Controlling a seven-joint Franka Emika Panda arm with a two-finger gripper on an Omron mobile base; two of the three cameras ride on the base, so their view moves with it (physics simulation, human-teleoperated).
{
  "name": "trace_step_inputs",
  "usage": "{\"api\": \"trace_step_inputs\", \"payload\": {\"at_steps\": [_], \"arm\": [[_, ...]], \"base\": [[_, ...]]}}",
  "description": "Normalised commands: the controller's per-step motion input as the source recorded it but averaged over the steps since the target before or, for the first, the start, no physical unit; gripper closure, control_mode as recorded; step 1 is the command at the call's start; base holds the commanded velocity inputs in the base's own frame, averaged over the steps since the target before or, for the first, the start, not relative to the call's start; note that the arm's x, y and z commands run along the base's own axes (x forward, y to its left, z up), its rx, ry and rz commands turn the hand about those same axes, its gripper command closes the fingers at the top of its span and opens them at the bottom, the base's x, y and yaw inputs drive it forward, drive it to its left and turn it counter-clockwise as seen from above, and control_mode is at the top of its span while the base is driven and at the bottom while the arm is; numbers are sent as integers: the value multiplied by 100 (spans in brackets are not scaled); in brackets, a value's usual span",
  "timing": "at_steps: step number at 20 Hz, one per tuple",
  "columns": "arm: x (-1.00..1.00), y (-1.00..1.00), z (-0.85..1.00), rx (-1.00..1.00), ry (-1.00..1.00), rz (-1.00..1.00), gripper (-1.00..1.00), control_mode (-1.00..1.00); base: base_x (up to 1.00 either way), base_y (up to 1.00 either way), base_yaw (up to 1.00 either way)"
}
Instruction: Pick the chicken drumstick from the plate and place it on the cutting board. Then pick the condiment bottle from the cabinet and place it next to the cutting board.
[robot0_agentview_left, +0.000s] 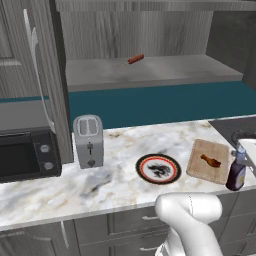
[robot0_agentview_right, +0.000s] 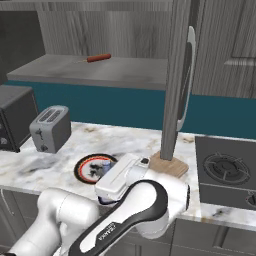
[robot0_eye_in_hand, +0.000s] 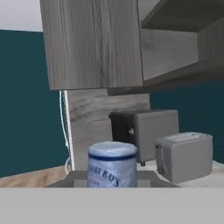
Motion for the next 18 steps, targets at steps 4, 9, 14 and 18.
{"api": "trace_step_inputs", "payload": {"at_steps": [4, 9, 14, 18], "arm": [[0, -32, -27, 1, -10, 1, 100, -100], [0, -33, -10, 3, -9, 1, 100, -100], [0, -40, -1, 2, -6, 0, 100, -100], [0, -43, 0, 1, -4, 0, 100, -100]], "base": [[0, 0, 0], [0, 0, 0], [0, 0, 0], [0, 0, 0]]}}
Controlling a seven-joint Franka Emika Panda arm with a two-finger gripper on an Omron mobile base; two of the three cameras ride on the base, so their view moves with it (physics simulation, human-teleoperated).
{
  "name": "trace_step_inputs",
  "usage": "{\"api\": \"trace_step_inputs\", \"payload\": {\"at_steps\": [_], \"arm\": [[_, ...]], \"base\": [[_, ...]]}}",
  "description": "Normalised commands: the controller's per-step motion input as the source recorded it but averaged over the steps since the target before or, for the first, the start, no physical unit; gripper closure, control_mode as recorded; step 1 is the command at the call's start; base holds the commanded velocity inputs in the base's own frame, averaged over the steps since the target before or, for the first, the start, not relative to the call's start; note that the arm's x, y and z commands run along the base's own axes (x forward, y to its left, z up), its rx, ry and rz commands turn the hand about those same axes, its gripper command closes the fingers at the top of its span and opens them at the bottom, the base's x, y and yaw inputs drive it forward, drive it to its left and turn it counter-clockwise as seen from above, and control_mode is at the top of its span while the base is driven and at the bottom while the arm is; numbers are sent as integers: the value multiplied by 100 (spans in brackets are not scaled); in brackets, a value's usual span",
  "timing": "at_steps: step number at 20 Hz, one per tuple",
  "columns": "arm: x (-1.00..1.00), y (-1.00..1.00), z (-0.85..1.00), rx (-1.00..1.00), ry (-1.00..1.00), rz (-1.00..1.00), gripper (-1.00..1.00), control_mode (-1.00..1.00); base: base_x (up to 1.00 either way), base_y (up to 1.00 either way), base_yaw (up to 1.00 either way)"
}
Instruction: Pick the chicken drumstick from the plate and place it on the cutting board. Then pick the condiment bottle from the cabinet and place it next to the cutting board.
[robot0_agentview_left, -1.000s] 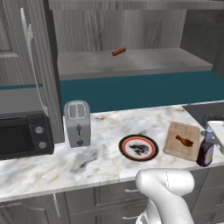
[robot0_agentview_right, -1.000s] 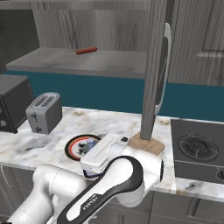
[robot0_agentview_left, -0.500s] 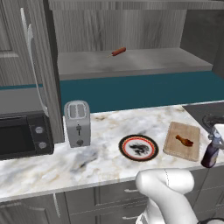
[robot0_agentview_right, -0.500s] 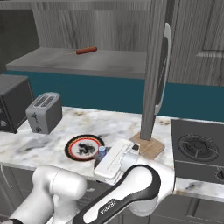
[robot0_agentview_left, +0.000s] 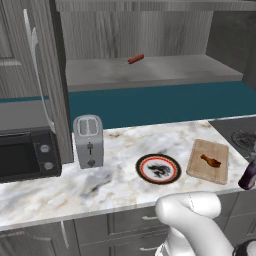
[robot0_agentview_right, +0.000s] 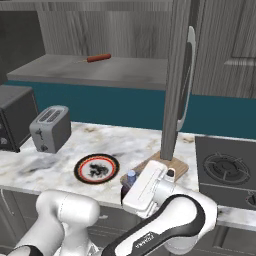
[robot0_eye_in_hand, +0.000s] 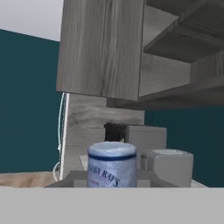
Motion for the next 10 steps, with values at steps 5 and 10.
{"api": "trace_step_inputs", "payload": {"at_steps": [5, 10], "arm": [[5, -41, -11, 0, -6, 0, 100, -100], [7, -27, -24, 0, -7, 0, 100, -100]], "base": [[0, 0, 0], [0, 0, 0]]}}
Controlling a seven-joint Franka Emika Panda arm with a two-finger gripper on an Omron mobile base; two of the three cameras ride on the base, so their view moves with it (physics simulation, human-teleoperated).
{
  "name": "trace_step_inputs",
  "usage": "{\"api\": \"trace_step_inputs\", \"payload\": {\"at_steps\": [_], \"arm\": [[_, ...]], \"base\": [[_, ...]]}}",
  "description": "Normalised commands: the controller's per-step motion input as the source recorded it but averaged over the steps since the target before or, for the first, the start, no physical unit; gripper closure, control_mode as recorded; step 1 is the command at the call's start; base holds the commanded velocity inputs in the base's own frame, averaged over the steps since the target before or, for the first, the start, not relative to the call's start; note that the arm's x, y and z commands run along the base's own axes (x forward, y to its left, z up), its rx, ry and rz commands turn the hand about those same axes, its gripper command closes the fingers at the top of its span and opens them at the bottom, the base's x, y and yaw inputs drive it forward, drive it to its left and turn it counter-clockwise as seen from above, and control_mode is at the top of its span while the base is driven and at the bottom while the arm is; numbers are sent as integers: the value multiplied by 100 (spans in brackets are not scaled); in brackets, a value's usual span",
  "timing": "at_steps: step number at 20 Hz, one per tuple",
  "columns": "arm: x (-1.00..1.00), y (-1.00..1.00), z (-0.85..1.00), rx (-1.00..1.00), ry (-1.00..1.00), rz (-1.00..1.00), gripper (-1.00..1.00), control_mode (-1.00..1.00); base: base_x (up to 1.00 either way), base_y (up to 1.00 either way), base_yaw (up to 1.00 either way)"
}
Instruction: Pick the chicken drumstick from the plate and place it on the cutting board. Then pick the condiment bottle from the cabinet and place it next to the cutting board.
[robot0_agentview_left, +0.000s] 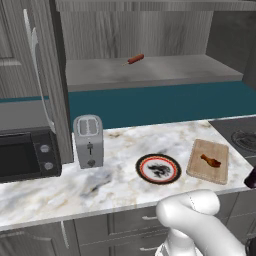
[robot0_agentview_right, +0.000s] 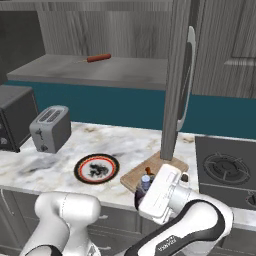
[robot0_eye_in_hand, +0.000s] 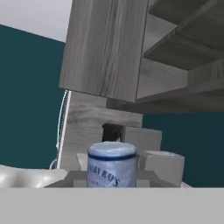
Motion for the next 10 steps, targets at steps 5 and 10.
{"api": "trace_step_inputs", "payload": {"at_steps": [5, 10], "arm": [[0, -29, -30, 0, -10, -2, 100, -100], [6, -17, -32, 0, -13, -5, 100, -100]], "base": [[0, 0, 0], [0, 0, 0]]}}
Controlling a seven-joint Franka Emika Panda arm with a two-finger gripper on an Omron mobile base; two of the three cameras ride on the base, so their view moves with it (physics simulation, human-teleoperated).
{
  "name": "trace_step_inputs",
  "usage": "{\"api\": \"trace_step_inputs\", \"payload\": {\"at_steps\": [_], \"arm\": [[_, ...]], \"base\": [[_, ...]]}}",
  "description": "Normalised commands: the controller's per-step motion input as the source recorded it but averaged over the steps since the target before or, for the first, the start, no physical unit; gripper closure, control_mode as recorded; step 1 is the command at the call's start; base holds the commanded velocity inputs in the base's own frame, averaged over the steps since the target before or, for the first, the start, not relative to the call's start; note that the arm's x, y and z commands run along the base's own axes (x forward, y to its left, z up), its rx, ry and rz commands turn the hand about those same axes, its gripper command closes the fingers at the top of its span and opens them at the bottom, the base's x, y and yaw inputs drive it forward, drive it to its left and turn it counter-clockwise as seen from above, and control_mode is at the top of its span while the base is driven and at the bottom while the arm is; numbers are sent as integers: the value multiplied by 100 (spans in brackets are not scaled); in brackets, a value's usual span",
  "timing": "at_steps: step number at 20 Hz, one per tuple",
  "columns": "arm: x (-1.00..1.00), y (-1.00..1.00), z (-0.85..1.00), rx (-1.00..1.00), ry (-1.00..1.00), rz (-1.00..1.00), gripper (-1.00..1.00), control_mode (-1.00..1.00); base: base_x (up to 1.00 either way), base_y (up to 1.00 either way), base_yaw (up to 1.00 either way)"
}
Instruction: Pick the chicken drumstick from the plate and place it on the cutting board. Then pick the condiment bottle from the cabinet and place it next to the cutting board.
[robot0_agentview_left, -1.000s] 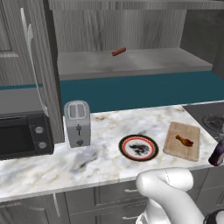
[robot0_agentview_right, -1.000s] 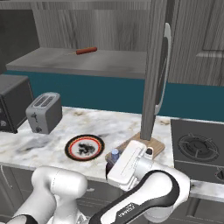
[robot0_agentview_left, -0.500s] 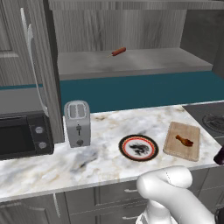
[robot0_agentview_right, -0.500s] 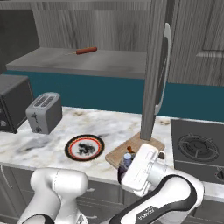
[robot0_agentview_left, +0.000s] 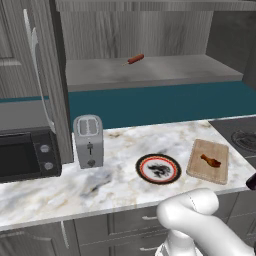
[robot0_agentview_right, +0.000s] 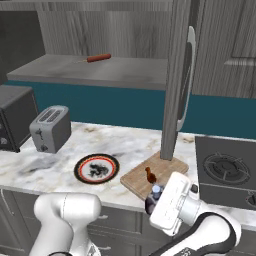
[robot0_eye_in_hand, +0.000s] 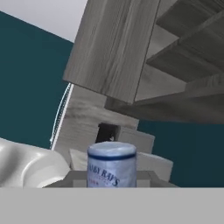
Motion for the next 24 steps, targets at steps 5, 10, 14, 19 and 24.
{"api": "trace_step_inputs", "payload": {"at_steps": [5, 10, 14, 19, 24], "arm": [[7, -9, -11, 0, -11, -5, 100, -100], [5, -1, 0, 1, -3, -5, 100, -100], [1, 0, 0, 2, 0, -3, 100, -100], [4, 0, -1, 1, 3, -1, 100, -100], [10, 0, -8, 2, 4, 0, 100, -100]], "base": [[0, 0, 0], [0, 0, 0], [0, 0, 0], [0, 0, 0], [0, 0, 0]]}}
